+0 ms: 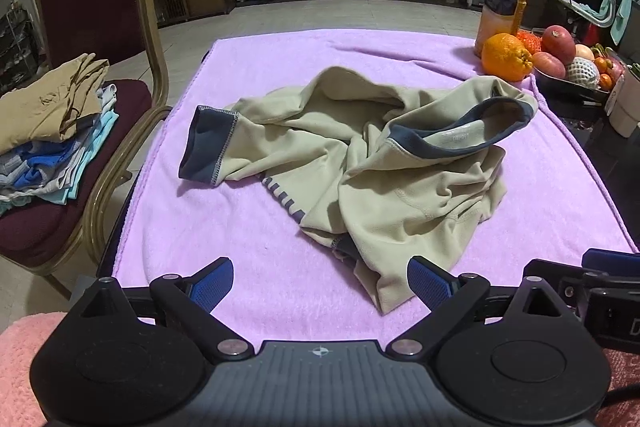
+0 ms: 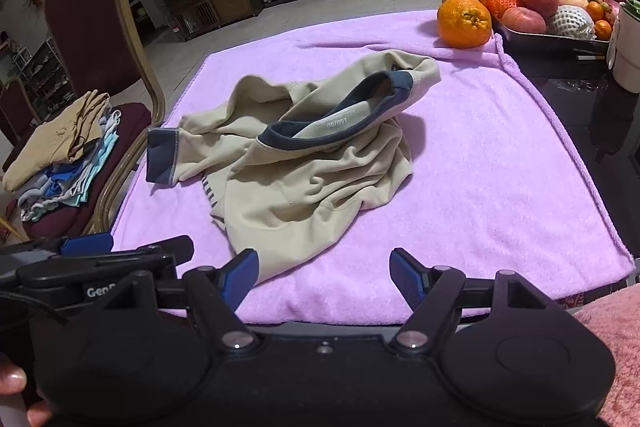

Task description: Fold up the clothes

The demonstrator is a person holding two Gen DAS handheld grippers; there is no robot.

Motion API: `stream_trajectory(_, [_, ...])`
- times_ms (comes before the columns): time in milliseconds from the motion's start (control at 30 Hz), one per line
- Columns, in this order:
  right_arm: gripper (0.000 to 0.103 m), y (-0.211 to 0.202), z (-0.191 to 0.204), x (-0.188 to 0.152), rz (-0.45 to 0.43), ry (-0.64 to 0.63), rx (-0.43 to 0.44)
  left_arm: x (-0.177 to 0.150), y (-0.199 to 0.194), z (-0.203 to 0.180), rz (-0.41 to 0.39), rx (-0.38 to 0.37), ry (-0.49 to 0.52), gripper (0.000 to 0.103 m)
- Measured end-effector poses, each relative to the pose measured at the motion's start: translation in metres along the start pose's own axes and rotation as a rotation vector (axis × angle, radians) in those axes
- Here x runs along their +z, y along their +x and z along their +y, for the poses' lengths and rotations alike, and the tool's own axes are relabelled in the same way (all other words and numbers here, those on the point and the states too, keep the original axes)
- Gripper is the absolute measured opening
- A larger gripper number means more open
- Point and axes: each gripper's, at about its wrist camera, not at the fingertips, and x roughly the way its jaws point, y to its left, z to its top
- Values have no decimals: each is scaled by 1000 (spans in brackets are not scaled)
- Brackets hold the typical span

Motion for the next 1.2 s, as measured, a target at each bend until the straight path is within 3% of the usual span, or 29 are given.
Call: stream_trajectory(1200, [74, 5, -1, 0, 18, -5, -5, -5, 1, 0, 2, 12, 7, 96])
